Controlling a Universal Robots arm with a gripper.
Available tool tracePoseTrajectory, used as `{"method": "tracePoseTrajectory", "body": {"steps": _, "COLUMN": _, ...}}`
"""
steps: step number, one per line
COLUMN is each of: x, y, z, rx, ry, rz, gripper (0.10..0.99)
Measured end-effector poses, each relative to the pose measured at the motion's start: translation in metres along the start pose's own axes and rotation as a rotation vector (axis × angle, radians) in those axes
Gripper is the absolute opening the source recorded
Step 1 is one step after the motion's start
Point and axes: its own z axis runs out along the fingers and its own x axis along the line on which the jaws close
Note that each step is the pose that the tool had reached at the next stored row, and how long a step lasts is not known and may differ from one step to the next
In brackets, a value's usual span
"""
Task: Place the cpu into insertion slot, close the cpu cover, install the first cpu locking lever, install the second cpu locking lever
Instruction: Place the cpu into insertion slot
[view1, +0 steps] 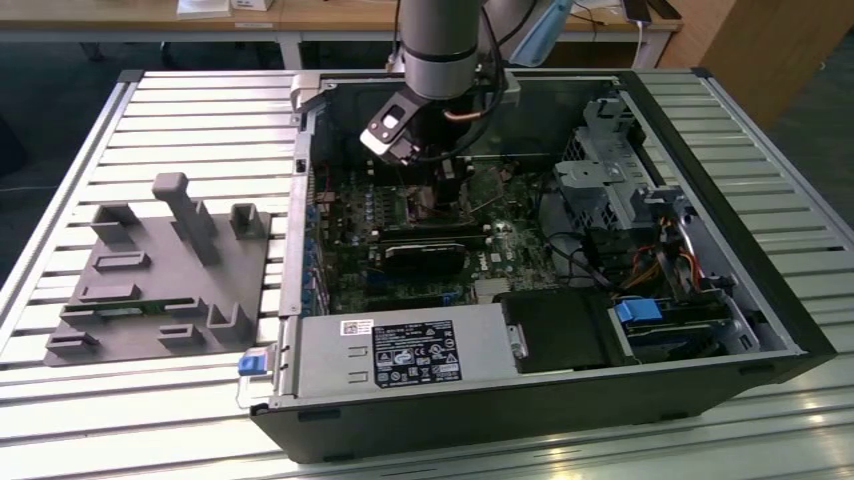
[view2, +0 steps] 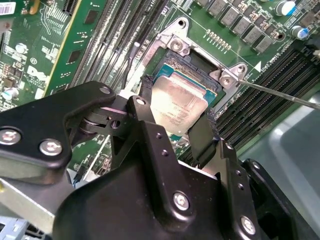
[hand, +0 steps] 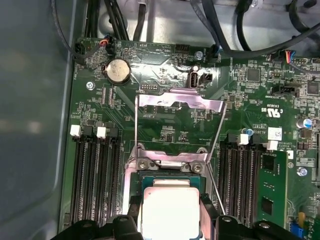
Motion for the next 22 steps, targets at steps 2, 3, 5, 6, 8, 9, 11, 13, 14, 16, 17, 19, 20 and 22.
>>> {"method": "tracePoseTrajectory", "body": {"steps": 2, "x": 0.0002, "y": -0.0002, "z": 0.0011, "rx": 0.0, "ry": 0.0001, "rz": 0.0, "gripper": 0.537}}
{"method": "tracePoseTrajectory", "body": {"steps": 3, "x": 0.0002, "y": -0.0003, "z": 0.0016, "rx": 0.0, "ry": -0.0001, "rz": 0.001, "gripper": 0.537}}
{"method": "tracePoseTrajectory", "body": {"steps": 5, "x": 0.0003, "y": -0.0008, "z": 0.0027, "rx": 0.0, "ry": -0.0003, "rz": 0.005, "gripper": 0.537}}
{"method": "tracePoseTrajectory", "body": {"steps": 6, "x": 0.0003, "y": -0.001, "z": 0.0032, "rx": 0.0, "ry": -0.0004, "rz": 0.006, "gripper": 0.537}}
{"method": "tracePoseTrajectory", "body": {"steps": 8, "x": 0.0003, "y": -0.0013, "z": 0.0042, "rx": 0.0, "ry": -0.0005, "rz": 0.008, "gripper": 0.537}}
{"method": "tracePoseTrajectory", "body": {"steps": 9, "x": 0.0004, "y": -0.0013, "z": 0.0047, "rx": 0.0, "ry": -0.0005, "rz": 0.008, "gripper": 0.537}}
{"method": "tracePoseTrajectory", "body": {"steps": 11, "x": 0.0005, "y": -0.0014, "z": 0.0055, "rx": 0.0, "ry": -0.0005, "rz": 0.009, "gripper": 0.537}}
{"method": "tracePoseTrajectory", "body": {"steps": 13, "x": 0.0006, "y": -0.0014, "z": 0.0063, "rx": 0.0, "ry": -0.0005, "rz": 0.009, "gripper": 0.537}}
{"method": "tracePoseTrajectory", "body": {"steps": 14, "x": 0.0007, "y": -0.0015, "z": 0.0067, "rx": 0.0, "ry": -0.0006, "rz": 0.009, "gripper": 0.537}}
{"method": "tracePoseTrajectory", "body": {"steps": 16, "x": 0.001, "y": -0.0015, "z": 0.0075, "rx": 0.0, "ry": -0.0007, "rz": 0.01, "gripper": 0.537}}
{"method": "tracePoseTrajectory", "body": {"steps": 17, "x": 0.0012, "y": -0.0015, "z": 0.0078, "rx": 0.0, "ry": -0.0008, "rz": 0.012, "gripper": 0.537}}
{"method": "tracePoseTrajectory", "body": {"steps": 19, "x": 0.0015, "y": -0.0015, "z": 0.0086, "rx": 0.001, "ry": -0.0009, "rz": 0.014, "gripper": 0.537}}
{"method": "tracePoseTrajectory", "body": {"steps": 20, "x": 0.0016, "y": -0.0017, "z": 0.009, "rx": 0.001, "ry": -0.001, "rz": 0.016, "gripper": 0.537}}
{"method": "tracePoseTrajectory", "body": {"steps": 22, "x": 0.0017, "y": -0.0022, "z": 0.0098, "rx": 0.001, "ry": -0.001, "rz": 0.016, "gripper": 0.537}}
